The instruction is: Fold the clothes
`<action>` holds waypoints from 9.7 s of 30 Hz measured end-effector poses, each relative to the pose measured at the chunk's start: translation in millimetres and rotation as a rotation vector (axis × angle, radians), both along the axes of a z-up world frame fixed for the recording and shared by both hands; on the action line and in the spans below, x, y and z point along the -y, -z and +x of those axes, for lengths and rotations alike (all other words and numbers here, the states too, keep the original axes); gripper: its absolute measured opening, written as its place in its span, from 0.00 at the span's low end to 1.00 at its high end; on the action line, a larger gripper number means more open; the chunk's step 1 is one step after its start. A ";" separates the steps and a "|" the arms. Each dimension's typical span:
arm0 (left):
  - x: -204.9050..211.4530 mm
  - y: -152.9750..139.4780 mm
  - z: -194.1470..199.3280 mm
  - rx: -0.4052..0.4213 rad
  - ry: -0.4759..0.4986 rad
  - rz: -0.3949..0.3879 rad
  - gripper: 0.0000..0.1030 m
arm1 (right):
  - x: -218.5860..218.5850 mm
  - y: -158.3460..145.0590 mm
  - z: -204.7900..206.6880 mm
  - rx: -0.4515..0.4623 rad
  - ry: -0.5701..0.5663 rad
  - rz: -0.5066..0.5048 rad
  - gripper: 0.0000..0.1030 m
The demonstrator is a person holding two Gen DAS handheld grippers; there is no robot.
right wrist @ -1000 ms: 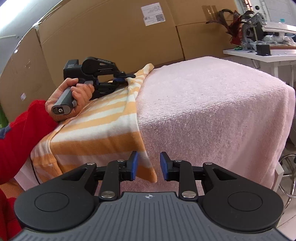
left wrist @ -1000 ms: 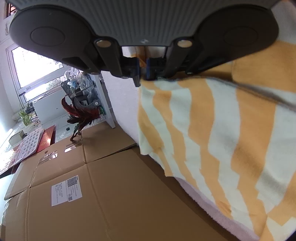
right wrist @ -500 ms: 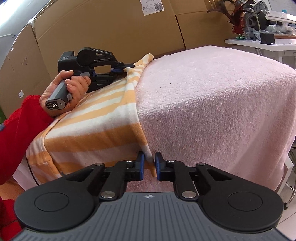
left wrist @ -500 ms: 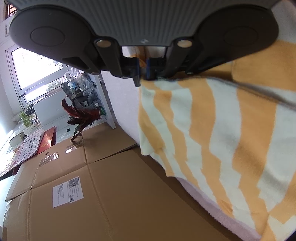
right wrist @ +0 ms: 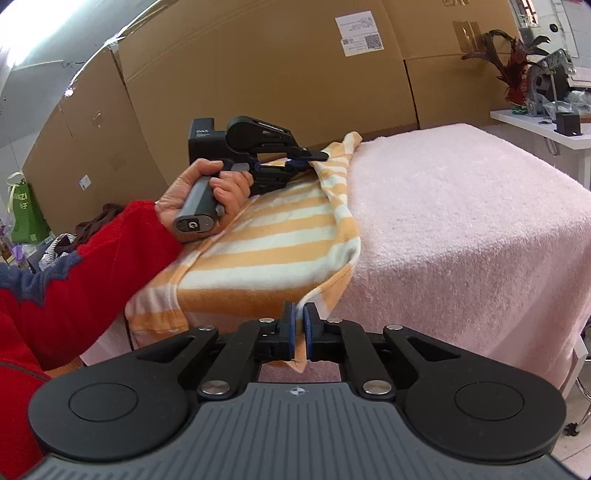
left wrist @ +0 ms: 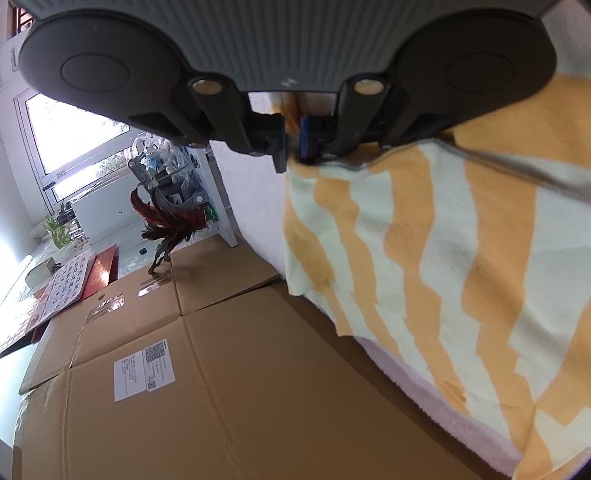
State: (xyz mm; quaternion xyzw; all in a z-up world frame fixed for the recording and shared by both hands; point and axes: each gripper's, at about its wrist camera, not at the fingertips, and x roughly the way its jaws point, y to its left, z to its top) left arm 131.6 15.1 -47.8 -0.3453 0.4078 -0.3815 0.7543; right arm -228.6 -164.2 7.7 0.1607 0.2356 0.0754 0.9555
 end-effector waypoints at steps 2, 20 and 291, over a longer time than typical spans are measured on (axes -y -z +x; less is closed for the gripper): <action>-2.8 -0.4 2.0 -0.002 -0.005 -0.010 0.01 | -5.6 -6.9 -1.6 0.015 -0.032 0.003 0.06; -19.6 -12.7 10.1 0.069 -0.019 0.021 0.01 | -41.8 -11.3 12.0 0.025 -0.260 0.073 0.06; -237.0 -52.7 -46.9 0.436 -0.972 0.235 0.00 | 41.5 5.0 148.7 0.118 0.251 0.473 0.55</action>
